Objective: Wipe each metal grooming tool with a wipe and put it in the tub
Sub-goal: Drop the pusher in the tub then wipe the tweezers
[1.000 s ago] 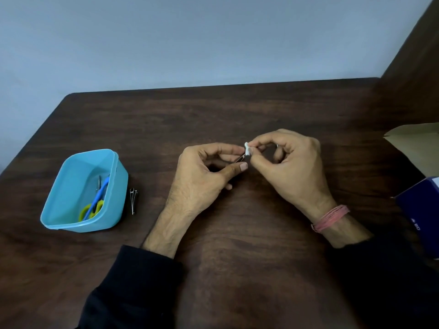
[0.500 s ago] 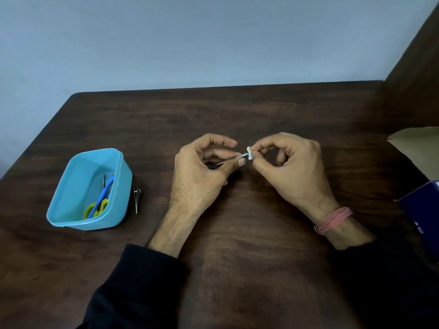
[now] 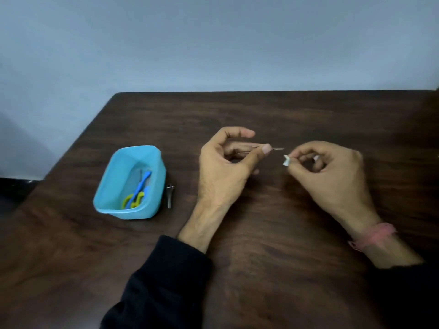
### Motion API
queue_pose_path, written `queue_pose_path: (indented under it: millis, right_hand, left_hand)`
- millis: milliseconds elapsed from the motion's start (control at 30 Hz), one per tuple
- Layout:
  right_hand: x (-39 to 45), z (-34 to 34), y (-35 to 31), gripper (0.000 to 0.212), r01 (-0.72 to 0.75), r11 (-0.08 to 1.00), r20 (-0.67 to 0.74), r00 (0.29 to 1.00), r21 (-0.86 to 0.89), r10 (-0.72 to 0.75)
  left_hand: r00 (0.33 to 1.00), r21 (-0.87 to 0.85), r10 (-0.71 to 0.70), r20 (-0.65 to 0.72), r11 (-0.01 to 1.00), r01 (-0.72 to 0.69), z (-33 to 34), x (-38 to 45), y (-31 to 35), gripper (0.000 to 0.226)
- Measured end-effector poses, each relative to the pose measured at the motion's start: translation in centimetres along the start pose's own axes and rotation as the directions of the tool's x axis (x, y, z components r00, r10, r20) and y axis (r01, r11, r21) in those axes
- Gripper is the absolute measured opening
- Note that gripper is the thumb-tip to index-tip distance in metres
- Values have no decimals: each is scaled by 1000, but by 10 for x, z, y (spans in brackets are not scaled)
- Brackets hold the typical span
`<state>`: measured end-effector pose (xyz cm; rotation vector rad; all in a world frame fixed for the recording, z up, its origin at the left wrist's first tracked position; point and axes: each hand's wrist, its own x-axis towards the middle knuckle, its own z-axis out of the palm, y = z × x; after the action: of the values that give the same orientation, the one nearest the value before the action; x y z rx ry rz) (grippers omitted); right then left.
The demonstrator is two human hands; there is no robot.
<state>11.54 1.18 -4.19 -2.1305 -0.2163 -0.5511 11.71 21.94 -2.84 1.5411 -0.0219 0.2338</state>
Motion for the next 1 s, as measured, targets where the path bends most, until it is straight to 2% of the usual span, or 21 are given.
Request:
queue_pose_path:
  millis: [100,200,300,467,567,700,767,833,1000]
  right_hand:
    - [-1,2,-3,11,-19,1000,40,999,2,19]
    - [0,2,-5,12,-60,998,60,996,26,58]
    - [0,0,-7,13,-60,998,76,995,12,59]
    - [-7,1,-18,16,63,998,114,991,1,-63]
    - [-13,0,-22,16,129,992,155,980,-7,-127]
    - [-21,-1,-24,19,163,987,172,972,1,-160]
    - [-24,-2,-25,19,185,983,172,968,12,-185]
    - [-23,-2,-24,19,196,981,167,966,19,-196]
    - [-22,0,-27,20,161,985,169,971,69,-170]
  left_hand:
    - [999,-48,-13,-46,999,10,-4,1,4,30]
    - [999,5,-14,-47,1000,14,-6,1,3,18]
    - [997,52,21,-77,998,-17,-8,1,3,18]
    - [990,149,115,-84,984,-101,-13,-4,6,23]
    - [988,95,123,-89,989,-115,-17,-11,13,27]
    - [982,47,124,-140,992,-119,-42,-37,32,23]
    - [975,129,156,-157,982,-136,-77,-46,50,18]
    - [982,270,149,-113,956,-114,-122,-49,76,16]
    - [999,619,38,-1,784,-30,-208,-50,149,18]
